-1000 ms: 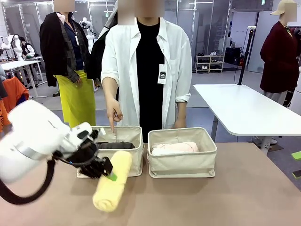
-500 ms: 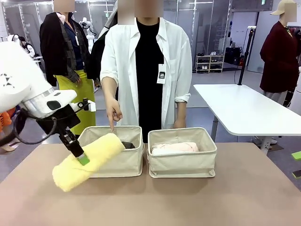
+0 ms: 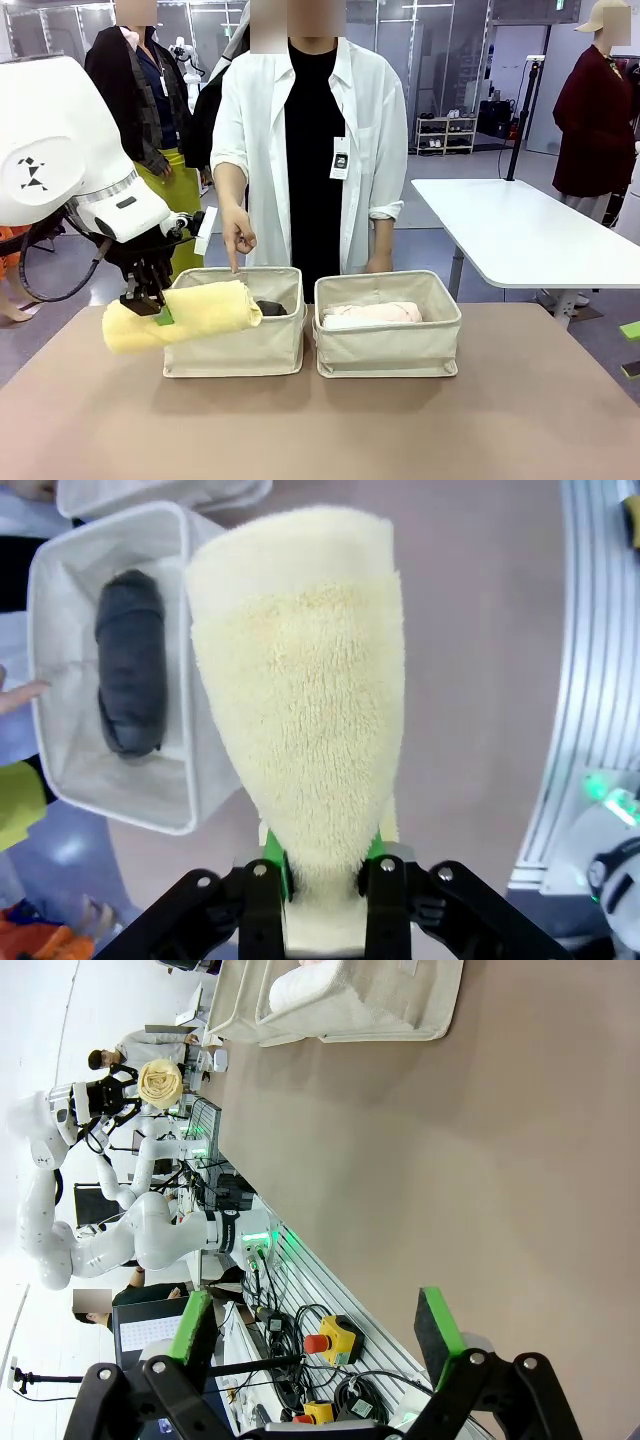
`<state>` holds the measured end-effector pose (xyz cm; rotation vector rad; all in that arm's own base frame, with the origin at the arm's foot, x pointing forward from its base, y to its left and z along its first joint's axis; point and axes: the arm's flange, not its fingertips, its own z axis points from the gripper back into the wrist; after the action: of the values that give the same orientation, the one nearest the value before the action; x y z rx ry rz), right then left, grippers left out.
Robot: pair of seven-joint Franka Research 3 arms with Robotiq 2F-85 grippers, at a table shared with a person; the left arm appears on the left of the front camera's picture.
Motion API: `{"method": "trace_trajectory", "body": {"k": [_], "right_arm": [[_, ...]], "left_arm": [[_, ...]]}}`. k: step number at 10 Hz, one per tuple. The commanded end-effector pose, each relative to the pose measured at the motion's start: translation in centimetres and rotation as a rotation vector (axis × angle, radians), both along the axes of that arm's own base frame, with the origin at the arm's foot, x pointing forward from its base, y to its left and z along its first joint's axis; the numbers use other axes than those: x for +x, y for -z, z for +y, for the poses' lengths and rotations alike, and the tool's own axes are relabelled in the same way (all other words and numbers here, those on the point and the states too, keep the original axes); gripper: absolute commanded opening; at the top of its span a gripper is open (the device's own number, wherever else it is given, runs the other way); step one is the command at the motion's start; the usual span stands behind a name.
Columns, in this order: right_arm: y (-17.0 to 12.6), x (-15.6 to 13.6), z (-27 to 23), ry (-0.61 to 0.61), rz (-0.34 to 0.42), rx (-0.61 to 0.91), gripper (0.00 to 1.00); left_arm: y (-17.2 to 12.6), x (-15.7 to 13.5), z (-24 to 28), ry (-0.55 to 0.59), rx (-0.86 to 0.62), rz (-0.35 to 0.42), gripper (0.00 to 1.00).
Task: Divide the towels into two baskets.
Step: Pick up one hotel-folded towel from the bottom of the table and place it in the Fabric basket indicated by the person.
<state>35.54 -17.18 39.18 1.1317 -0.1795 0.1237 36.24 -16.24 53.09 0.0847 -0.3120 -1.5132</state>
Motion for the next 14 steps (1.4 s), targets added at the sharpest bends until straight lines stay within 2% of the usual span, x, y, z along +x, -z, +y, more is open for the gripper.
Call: {"method": "trace_trajectory", "body": {"k": [1, 2, 3, 4, 5, 6, 9, 11, 14], "right_arm": [[-0.2, -0.3, 0.2, 0.0, -0.007, 0.006, 1.0], [-0.2, -0.3, 0.2, 0.0, -0.007, 0.006, 1.0], [-0.2, -0.3, 0.2, 0.0, -0.007, 0.006, 1.0], [-0.2, -0.3, 0.2, 0.0, -0.007, 0.006, 1.0], [-0.2, -0.3, 0.2, 0.0, -0.007, 0.006, 1.0], [-0.2, -0.3, 0.2, 0.0, -0.007, 0.006, 1.0], [-0.2, -0.3, 0.2, 0.0, -0.007, 0.006, 1.0], [-0.2, -0.3, 0.2, 0.0, -0.007, 0.006, 1.0], [-0.2, -0.3, 0.2, 0.0, -0.007, 0.006, 1.0]], "left_arm": [[0.1, -0.2, 0.1, -0.08, -0.025, 0.081, 0.0], [0.1, -0.2, 0.1, -0.08, -0.025, 0.081, 0.0], [0.4, 0.0, 0.1, -0.022, -0.001, 0.024, 0.31], [-0.5, 0.2, 0.4, 0.107, 0.03, -0.103, 0.31], [-1.3, 2.2, -0.4, 0.182, 0.052, -0.161, 0.31], [-1.1, 5.8, -1.2, 0.207, 0.043, -0.179, 0.31], [-0.7, 13.4, -2.2, 0.222, 0.103, -0.191, 0.31], [0.5, 18.3, -3.5, 0.202, 0.124, -0.113, 0.31], [3.0, 22.2, -4.8, 0.193, 0.153, -0.062, 0.31]]}}
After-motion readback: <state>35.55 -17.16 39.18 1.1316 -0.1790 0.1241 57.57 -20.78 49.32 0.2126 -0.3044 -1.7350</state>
